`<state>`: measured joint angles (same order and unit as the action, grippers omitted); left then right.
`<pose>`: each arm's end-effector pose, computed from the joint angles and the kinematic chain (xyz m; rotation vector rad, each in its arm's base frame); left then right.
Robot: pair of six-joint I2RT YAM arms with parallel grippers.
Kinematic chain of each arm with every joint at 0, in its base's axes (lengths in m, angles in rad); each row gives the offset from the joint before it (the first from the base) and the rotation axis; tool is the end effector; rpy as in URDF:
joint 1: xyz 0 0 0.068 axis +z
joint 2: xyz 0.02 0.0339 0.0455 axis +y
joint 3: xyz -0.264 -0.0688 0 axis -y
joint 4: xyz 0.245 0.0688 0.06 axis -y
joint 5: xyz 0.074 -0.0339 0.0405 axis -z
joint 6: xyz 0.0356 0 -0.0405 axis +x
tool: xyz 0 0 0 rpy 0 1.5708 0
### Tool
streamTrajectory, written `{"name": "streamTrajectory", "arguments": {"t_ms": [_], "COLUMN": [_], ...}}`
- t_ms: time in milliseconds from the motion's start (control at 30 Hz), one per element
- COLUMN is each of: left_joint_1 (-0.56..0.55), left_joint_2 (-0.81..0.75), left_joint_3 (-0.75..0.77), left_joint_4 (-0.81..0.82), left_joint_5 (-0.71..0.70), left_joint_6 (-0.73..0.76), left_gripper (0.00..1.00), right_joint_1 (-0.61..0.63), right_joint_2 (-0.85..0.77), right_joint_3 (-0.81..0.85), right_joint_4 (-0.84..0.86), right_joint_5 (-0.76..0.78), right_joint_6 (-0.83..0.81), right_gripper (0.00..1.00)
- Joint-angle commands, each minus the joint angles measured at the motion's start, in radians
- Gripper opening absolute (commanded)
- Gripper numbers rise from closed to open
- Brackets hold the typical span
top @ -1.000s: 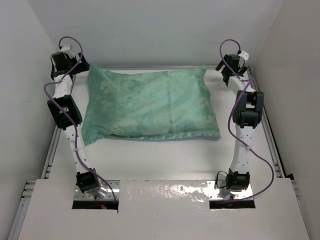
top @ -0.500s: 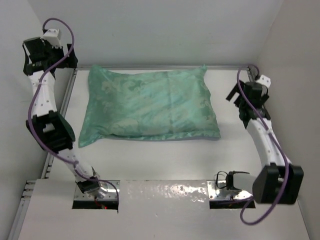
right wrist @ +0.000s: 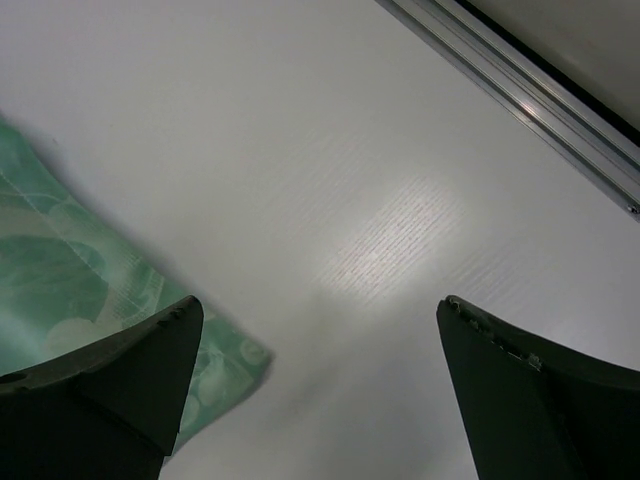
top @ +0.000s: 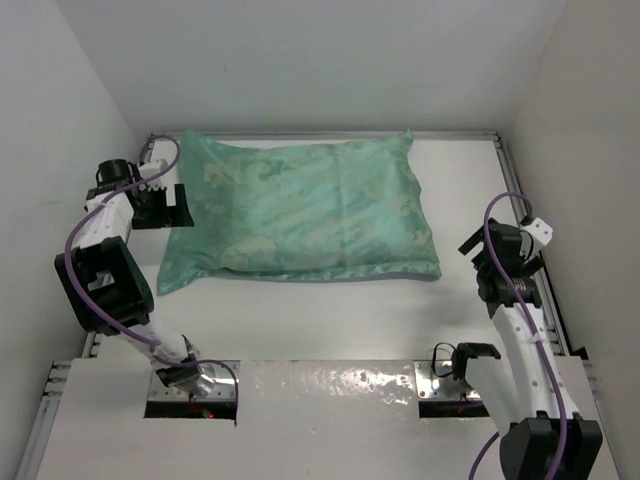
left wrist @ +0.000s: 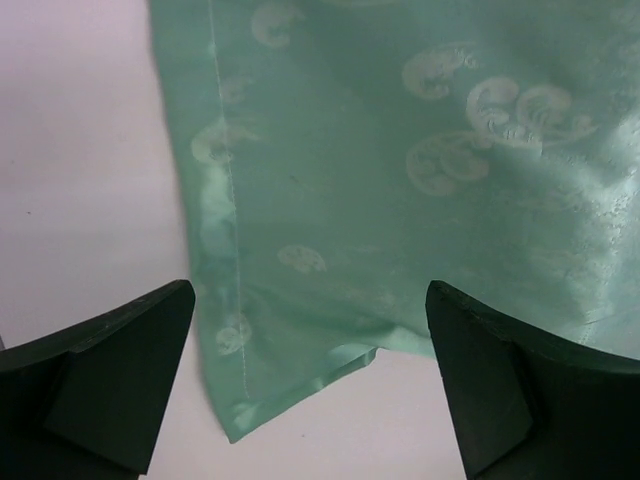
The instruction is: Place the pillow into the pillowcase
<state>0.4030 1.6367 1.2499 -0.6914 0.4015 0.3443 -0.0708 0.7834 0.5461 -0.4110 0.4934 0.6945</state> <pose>0.3158 0.1195 0.2460 0.0552 2.5342 -0.2473 0.1676 -0.0288 0.2369 1.0380 1.8681 -0.1849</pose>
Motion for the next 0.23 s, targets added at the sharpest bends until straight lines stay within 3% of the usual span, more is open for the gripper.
{"name": "streamTrajectory", "arguments": {"t_ms": [0,200], "left_joint_1": [0.011,0.011], "left_joint_2": [-0.074,-0.103], "left_joint_3": [-0.033,-0.082], "left_joint_4": [0.039,0.043], "left_joint_5": [0.017,0.0], "left_joint_6": [0.019,0.032], "left_gripper": [1.0,1.0], "right_joint_1": [-0.003,-0.003], "right_joint_2": [-0.015,-0.036], "right_joint_3": [0.006,0.006], "right_joint_4": [-0.037,-0.054], "right_joint_5": [0.039,0.04], "right_joint_6": [0.037,0.063], "right_gripper": [0.99,0.99]}}
